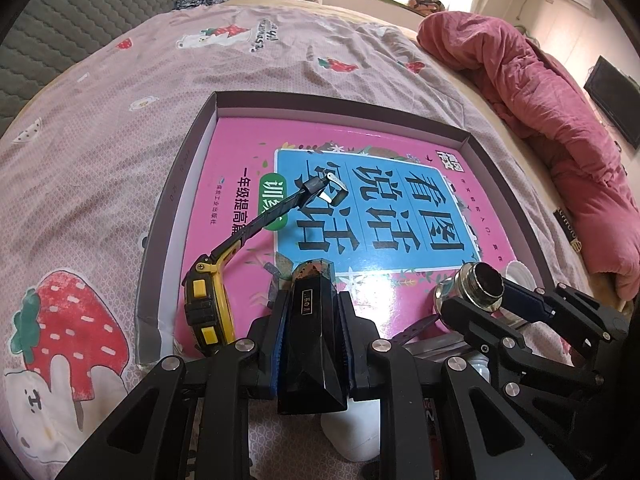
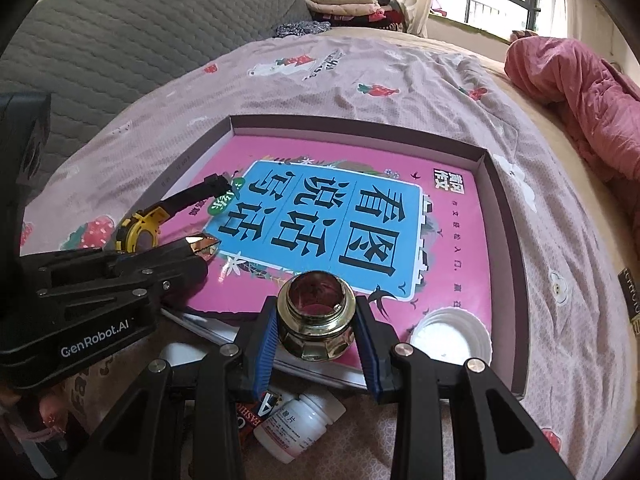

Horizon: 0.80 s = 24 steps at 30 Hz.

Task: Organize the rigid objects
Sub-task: 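Open the left gripper to stand the black box in the tray while the right gripper releases the brass nut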

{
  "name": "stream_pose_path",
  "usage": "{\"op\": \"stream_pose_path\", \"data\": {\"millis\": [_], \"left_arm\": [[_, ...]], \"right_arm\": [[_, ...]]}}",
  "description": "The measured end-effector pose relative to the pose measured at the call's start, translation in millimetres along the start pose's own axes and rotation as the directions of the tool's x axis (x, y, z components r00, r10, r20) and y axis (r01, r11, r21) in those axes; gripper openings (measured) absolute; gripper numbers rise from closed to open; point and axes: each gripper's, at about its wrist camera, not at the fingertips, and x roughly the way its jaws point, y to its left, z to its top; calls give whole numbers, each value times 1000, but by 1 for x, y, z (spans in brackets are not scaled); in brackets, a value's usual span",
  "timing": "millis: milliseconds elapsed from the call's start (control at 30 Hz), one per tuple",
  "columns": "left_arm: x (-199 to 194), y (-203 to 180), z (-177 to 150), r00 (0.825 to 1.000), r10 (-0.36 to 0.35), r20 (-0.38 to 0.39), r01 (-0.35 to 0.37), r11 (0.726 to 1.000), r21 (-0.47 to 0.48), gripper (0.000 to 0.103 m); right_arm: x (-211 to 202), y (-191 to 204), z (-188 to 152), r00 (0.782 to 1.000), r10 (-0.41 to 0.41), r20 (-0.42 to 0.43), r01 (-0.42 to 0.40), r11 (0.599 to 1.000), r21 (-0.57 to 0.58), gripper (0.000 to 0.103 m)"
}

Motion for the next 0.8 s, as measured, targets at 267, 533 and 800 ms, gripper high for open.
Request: {"op": "stream_pose_path", "data": {"millis": [267, 533, 800], "left_arm": [[0, 0, 0, 1000, -1, -1, 1, 1000, -3, 23], [1, 1, 0, 1000, -2, -5, 2, 1000, -7, 23], [1, 0, 1, 1000, -2, -6, 2, 1000, -7, 23]], "right_arm": [[-1, -3, -2, 1000, 9, 4, -9, 1000, 24, 37], [-5, -5, -3, 1000, 11, 16, -11, 999, 39, 37], [-31, -11, -18, 995, 23, 93, -31, 996, 85, 37]]}}
